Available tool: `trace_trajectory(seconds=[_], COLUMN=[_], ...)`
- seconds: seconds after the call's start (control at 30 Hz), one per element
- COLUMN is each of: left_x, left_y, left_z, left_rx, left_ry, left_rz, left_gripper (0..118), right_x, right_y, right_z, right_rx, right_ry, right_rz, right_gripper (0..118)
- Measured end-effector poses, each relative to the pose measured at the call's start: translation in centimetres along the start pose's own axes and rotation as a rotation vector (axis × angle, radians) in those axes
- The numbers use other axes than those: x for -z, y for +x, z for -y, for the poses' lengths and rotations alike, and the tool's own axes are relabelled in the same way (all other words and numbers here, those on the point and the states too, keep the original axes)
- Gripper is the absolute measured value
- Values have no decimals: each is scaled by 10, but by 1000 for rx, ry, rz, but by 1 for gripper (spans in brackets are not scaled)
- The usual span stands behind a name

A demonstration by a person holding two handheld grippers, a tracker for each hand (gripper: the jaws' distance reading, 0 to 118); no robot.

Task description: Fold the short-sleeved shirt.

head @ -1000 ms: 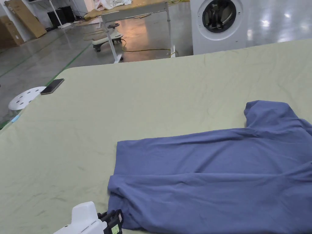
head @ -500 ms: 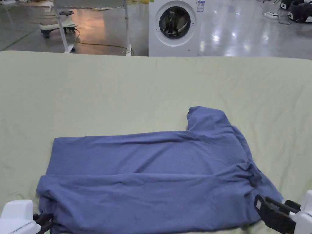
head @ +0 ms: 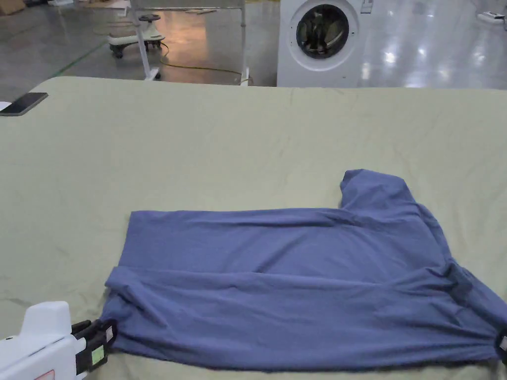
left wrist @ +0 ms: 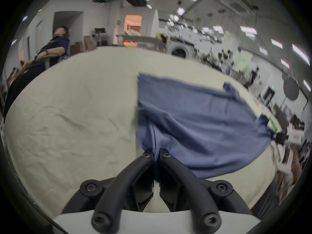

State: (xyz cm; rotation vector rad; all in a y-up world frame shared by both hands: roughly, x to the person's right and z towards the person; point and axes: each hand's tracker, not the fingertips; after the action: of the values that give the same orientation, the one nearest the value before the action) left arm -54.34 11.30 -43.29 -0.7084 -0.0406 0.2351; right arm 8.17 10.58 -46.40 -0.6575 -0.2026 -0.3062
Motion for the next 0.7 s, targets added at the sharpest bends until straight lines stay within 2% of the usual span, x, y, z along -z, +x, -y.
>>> trace_trajectory(seconds=[0.07, 0.1, 0.13, 0.17, 0.23, 0.33, 0.47, 0.53, 0.57, 0.6, 0.63, 0.67, 0.7], left_x=[-24, -36, -44, -53, -69, -85, -87, -87, -88, -89, -91, -93, -99], left_y=[0, 5, 8, 10, 12, 12, 7, 3, 3, 5, 8, 12, 17], left_z=[-2, -3, -2, 0, 9, 34, 59, 68, 70, 68, 65, 63, 60], left_rx=[16, 67, 107, 139, 114, 101, 74, 23, 11, 18, 50, 77, 116], left_ry=[91, 96, 91, 86, 58, 16, -22, -9, 20, 21, 36, 51, 88], left_rz=[-14, -31, -40, -47, -34, -56, -72, -44, -48, -62, -129, -159, -174], left_gripper=[0, 0, 0, 0, 0, 0, 0, 3, 15, 38, 61, 78, 85], right_x=[-13, -21, -28, -38, -59, -89, -108, -107, -105, -105, -107, -109, -112], right_y=[0, 1, 1, 1, 5, 9, 20, 22, 18, 15, 13, 11, 7], right_z=[3, 9, 12, 18, 31, 54, 71, 77, 76, 77, 77, 77, 73], right_rx=[19, 20, 8, -50, -113, -163, -155, -169, -198, -243, -271, -283, -298], right_ry=[-25, -28, -28, -24, -50, -90, -100, -80, -84, -82, -63, -52, -35], right_rz=[-23, -33, -33, -7, 17, 13, 7, -26, -14, 15, 26, 11, -13], right_gripper=[8, 8, 8, 8, 8, 8, 8, 16, 29, 49, 61, 63, 63])
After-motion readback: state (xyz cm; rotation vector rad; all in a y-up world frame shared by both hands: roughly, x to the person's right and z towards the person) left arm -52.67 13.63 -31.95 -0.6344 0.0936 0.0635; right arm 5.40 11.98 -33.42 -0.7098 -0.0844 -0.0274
